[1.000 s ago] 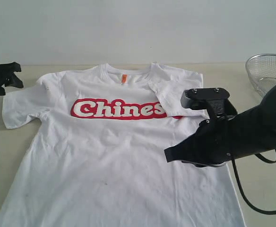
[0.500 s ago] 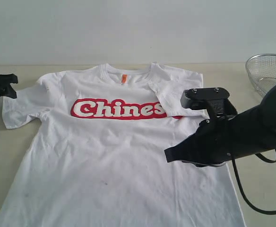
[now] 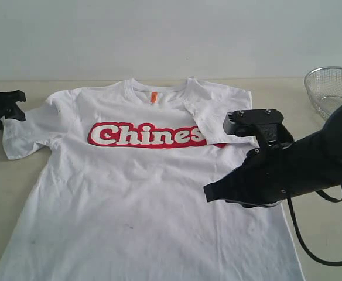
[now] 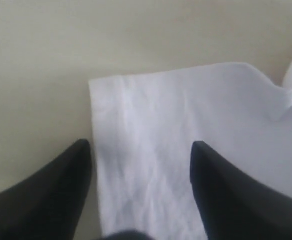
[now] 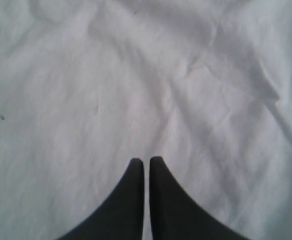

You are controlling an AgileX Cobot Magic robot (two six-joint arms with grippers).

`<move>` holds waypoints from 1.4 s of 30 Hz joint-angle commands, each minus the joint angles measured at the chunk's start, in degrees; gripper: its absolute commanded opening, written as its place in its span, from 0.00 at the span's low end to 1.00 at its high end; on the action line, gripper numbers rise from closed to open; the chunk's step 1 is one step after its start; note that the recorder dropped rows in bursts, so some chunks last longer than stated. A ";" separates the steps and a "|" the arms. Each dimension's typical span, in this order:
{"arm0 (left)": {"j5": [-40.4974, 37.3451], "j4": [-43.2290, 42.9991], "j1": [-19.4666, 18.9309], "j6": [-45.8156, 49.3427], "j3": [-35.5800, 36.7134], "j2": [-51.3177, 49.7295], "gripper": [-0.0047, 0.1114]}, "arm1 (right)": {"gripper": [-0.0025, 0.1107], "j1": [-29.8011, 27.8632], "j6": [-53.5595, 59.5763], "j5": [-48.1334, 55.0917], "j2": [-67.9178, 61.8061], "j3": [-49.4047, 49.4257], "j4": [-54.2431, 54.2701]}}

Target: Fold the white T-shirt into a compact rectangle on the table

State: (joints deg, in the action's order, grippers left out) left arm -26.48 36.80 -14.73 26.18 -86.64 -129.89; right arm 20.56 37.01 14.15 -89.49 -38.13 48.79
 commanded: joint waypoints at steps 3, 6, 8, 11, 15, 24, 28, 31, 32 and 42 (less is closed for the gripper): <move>-3.02 4.76 0.12 3.61 0.63 -3.39 0.48 | 0.02 0.13 0.57 0.17 0.52 0.25 0.34; -3.22 7.33 0.12 6.53 0.63 -3.39 0.35 | 0.02 0.13 0.57 0.17 0.52 0.25 0.34; -3.32 7.97 0.12 7.25 0.63 -3.39 0.27 | 0.02 0.13 0.57 0.17 0.52 0.25 0.34; -3.32 7.97 0.12 7.76 0.63 -3.39 0.17 | 0.02 0.13 0.57 0.17 0.52 0.25 0.34; -3.72 8.76 0.12 7.76 0.63 -3.39 0.08 | 0.02 0.13 0.57 0.17 0.52 0.25 0.34; -3.99 10.79 0.12 7.76 0.63 -1.02 0.08 | 0.02 0.13 0.57 0.27 0.52 0.25 0.34; -3.89 10.79 0.12 7.76 0.63 2.14 0.08 | 0.02 0.13 0.57 0.27 0.52 0.25 0.34; -4.10 10.79 0.12 7.76 0.63 4.65 0.08 | 0.02 0.13 0.57 0.27 0.52 0.25 0.34; -4.10 10.79 0.12 7.76 0.63 5.25 0.08 | 0.02 0.13 0.57 0.27 0.52 0.25 0.34; -10.99 17.60 0.12 12.74 0.63 8.36 0.08 | 0.02 0.13 0.57 0.38 0.52 0.25 0.34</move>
State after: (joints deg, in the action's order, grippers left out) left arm -34.49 49.46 -14.73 35.43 -86.16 -122.06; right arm 20.56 37.14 14.15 -89.49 -38.13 49.02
